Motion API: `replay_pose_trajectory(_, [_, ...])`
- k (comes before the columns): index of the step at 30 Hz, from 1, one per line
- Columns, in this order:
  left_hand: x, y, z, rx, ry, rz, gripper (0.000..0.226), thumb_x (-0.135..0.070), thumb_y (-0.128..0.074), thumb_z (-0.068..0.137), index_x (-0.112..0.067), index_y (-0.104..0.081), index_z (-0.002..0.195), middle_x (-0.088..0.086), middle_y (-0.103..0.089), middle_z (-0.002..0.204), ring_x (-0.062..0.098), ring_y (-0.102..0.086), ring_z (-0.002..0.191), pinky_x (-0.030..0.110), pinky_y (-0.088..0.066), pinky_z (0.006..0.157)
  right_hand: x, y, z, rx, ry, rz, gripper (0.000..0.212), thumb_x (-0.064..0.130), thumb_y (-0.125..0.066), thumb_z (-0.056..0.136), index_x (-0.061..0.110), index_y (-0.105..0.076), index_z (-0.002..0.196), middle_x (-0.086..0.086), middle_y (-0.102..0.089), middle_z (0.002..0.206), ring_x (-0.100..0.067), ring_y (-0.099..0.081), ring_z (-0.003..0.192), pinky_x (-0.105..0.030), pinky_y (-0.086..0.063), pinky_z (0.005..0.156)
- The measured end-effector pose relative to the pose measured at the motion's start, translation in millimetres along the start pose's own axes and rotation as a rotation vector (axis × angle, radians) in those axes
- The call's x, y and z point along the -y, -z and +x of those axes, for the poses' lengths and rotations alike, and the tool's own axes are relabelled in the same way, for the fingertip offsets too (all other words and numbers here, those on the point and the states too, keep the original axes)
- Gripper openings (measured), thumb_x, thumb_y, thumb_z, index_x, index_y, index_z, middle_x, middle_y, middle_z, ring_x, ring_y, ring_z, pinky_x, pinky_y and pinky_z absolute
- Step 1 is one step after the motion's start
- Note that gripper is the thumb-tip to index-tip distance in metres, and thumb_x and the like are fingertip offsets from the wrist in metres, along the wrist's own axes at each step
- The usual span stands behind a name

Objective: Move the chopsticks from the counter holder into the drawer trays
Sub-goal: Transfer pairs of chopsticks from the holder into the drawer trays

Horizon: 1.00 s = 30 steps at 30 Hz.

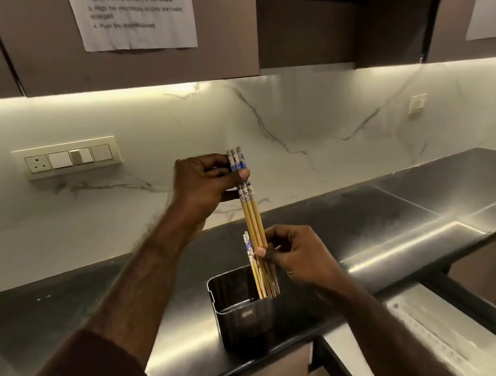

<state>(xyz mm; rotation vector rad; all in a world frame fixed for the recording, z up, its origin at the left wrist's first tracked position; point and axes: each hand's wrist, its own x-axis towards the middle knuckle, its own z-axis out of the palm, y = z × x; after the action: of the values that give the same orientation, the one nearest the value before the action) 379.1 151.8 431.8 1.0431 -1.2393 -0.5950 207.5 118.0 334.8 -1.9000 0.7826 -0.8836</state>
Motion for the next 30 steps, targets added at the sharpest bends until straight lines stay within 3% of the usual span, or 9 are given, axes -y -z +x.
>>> replay_pose_trajectory(4, [1.9, -34.1, -19.4, 0.051, 0.089, -0.070, 0.015, 0.003, -0.075, 0.075, -0.007, -0.072, 0.086, 0.006, -0.076, 0.074, 0.021, -0.075, 0.072, 0.029, -0.059, 0.061, -0.5, 28.8, -45.8, -0.006, -0.056, -0.018, 0.014, 0.012, -0.066, 0.090, 0.022, -0.070, 0.098, 0.001, -0.074, 0.092, -0.011, -0.072, 0.086, -0.026, -0.058, 0.077])
replay_pose_trajectory(8, [2.0, -85.0, -30.3, 0.105, 0.126, -0.138, 0.014, 0.001, -0.076, 0.074, -0.008, -0.073, 0.084, 0.010, -0.076, 0.077, 0.024, -0.075, 0.074, 0.031, -0.059, 0.062, -2.6, 74.5, -83.6, -0.061, -0.143, -0.011, 0.010, 0.011, -0.066, 0.090, 0.017, -0.070, 0.096, -0.001, -0.075, 0.090, -0.012, -0.073, 0.086, -0.030, -0.060, 0.078])
replay_pose_trajectory(15, [2.8, -217.4, -46.7, 0.174, 0.147, -0.189, 0.014, -0.003, -0.078, 0.075, -0.011, -0.074, 0.085, 0.009, -0.077, 0.079, 0.024, -0.075, 0.075, 0.029, -0.059, 0.063, -29.2, 184.5, -150.3, -0.156, -0.243, -0.035, 0.008, 0.009, -0.067, 0.089, 0.012, -0.071, 0.096, -0.004, -0.076, 0.085, -0.018, -0.074, 0.081, -0.037, -0.061, 0.078])
replay_pose_trajectory(22, [12.6, -363.8, -71.0, 0.144, 0.200, -0.255, 0.017, -0.003, -0.076, 0.077, -0.004, -0.073, 0.094, 0.010, -0.076, 0.079, 0.018, -0.075, 0.072, 0.020, -0.056, 0.059, -81.0, 310.4, -206.3, -0.190, -0.295, -0.065, 0.009, 0.004, -0.068, 0.088, 0.011, -0.074, 0.086, -0.008, -0.073, 0.076, -0.022, -0.071, 0.069, -0.035, -0.059, 0.070])
replay_pose_trajectory(26, [34.7, -423.3, -81.2, 0.101, 0.281, -0.302, 0.021, 0.000, -0.074, 0.078, 0.000, -0.071, 0.099, 0.012, -0.075, 0.083, 0.017, -0.075, 0.072, 0.021, -0.057, 0.060, -115.4, 356.3, -222.8, -0.173, -0.359, -0.110, 0.012, 0.008, -0.069, 0.087, 0.018, -0.074, 0.083, -0.008, -0.075, 0.081, -0.021, -0.073, 0.074, -0.036, -0.062, 0.074])
replay_pose_trajectory(30, [74.7, -456.9, -84.8, 0.071, 0.342, -0.232, 0.022, -0.002, -0.072, 0.081, -0.008, -0.071, 0.103, 0.008, -0.076, 0.090, 0.017, -0.075, 0.080, 0.022, -0.058, 0.064, -155.8, 373.1, -224.1, -0.138, -0.474, -0.117, 0.010, 0.013, -0.068, 0.089, 0.021, -0.072, 0.085, -0.005, -0.074, 0.086, -0.021, -0.073, 0.082, -0.043, -0.061, 0.079])
